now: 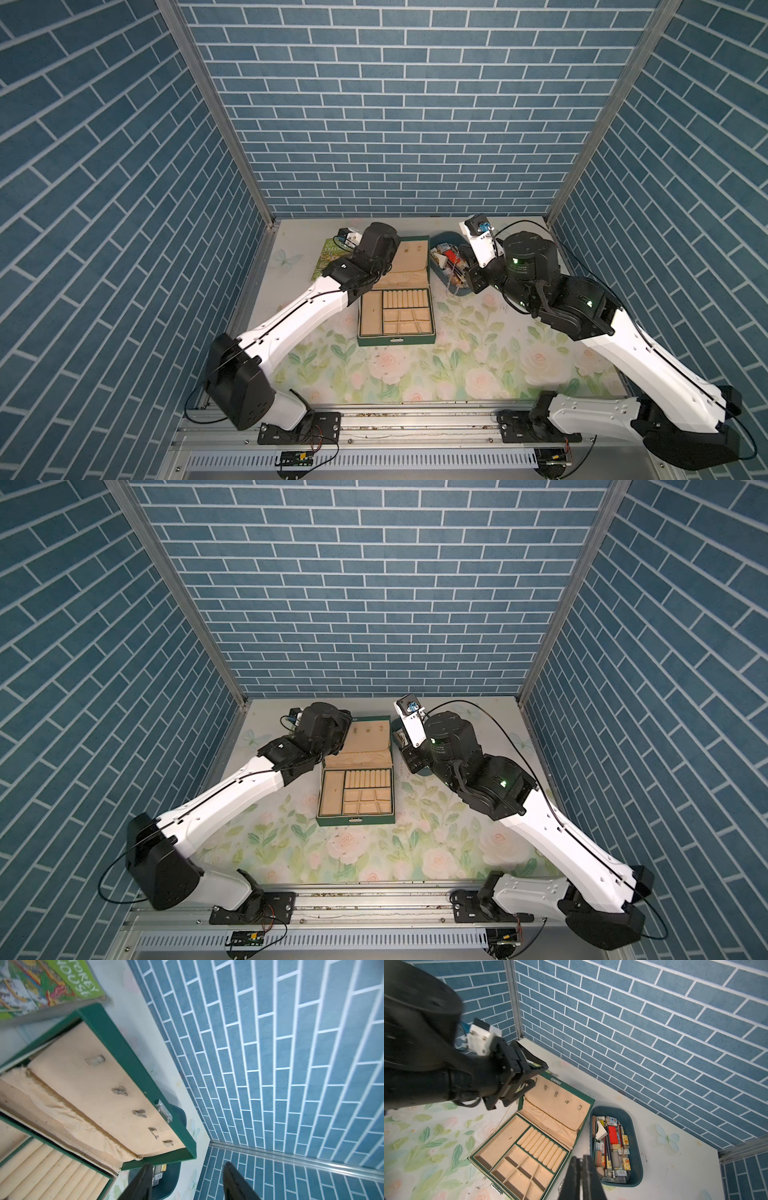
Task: Put jewelry chain into jewelry box
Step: Hang the necklace on the jewelry box clasp.
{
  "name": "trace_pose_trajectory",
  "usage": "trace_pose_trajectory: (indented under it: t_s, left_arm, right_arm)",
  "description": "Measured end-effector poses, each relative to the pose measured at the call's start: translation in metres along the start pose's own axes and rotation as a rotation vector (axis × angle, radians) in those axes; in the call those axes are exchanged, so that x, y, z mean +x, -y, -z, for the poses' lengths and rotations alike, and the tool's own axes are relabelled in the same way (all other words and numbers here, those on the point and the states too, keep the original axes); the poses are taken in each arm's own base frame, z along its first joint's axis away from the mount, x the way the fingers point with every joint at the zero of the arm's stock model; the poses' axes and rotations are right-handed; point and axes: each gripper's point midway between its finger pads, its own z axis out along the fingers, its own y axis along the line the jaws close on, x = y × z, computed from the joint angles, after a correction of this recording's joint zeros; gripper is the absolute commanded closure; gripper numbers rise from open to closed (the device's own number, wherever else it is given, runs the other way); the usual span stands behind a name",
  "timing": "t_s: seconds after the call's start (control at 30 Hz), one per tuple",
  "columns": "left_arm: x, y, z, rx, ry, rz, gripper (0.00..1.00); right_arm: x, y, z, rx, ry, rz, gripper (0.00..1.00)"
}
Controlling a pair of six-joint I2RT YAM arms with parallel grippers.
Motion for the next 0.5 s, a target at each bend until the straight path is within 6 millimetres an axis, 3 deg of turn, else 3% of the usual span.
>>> trace_pose_trajectory:
  t_s: [0.1, 0.2, 0.33, 0.5]
  left_arm:
    - [-0.005, 0.007, 0.023, 0.110, 0.001, -0.136, 0.37]
    - [0.003, -0.003, 0.044, 0.236, -0.023, -0.313, 0.31]
    - [0.016, -0.020, 0.079, 0.435, -0.053, -0.530, 0.07]
    - [0.024, -0.005, 0.141, 0.752, -0.032, -0.718, 0.04]
  right_arm:
    - [0.000, -0.002, 0.000, -0.013, 0.000, 0.001, 1.00]
    - [0.000, -0.005, 0.000, -0.031, 0.001, 0.001, 1.00]
    - [-0.001, -0.011, 0.000, -0.061, 0.004, 0.001, 1.00]
    - [-0.003, -0.018, 0.001, -0.105, 0.014, -0.001, 1.00]
